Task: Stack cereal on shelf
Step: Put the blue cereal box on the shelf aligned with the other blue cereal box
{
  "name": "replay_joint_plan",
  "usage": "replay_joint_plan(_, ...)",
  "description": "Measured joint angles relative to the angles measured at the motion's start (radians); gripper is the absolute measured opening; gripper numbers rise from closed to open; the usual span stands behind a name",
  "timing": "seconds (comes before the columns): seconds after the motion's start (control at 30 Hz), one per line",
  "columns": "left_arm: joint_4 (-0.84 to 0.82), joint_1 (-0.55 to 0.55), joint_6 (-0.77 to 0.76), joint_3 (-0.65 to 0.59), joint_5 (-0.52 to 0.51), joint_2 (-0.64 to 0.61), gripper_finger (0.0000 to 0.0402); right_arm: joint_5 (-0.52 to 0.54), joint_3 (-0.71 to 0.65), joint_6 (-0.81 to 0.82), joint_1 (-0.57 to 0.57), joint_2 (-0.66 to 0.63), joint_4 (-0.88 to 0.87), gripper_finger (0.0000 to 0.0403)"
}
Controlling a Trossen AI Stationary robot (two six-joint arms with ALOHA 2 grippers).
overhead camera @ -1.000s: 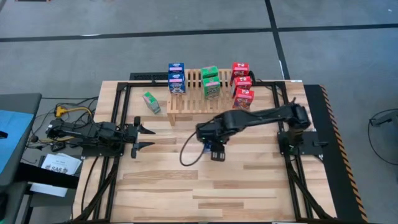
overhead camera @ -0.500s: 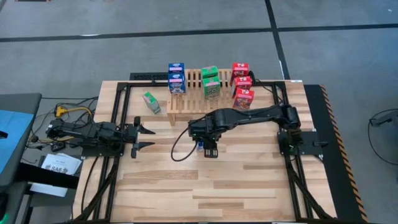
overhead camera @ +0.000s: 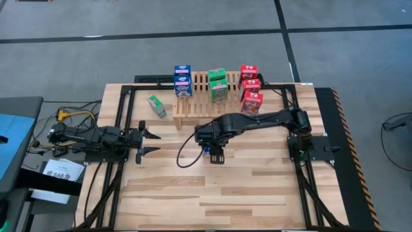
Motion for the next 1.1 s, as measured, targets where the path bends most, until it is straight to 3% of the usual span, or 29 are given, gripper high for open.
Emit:
replay_joint_plan(0.53, 0.000, 0.000, 0.000, 0.000, 0.000, 0.000, 0.0214, 0.019, 0.000, 0.000, 0.006, 0.000, 0.009, 0.0222)
replay_joint_plan(0.8, 0.000, 0.000, 0.000, 0.000, 0.000, 0.000, 0.0214, 0.019, 0.000, 0.000, 0.001, 0.000, 0.008, 0.0249)
replay_joint_plan(1.1, 0.000, 0.000, 0.000, 0.000, 0.000, 0.000, 0.0214, 0.020, 0.000, -0.001, -0.002, 0.000, 0.007, 0.0250)
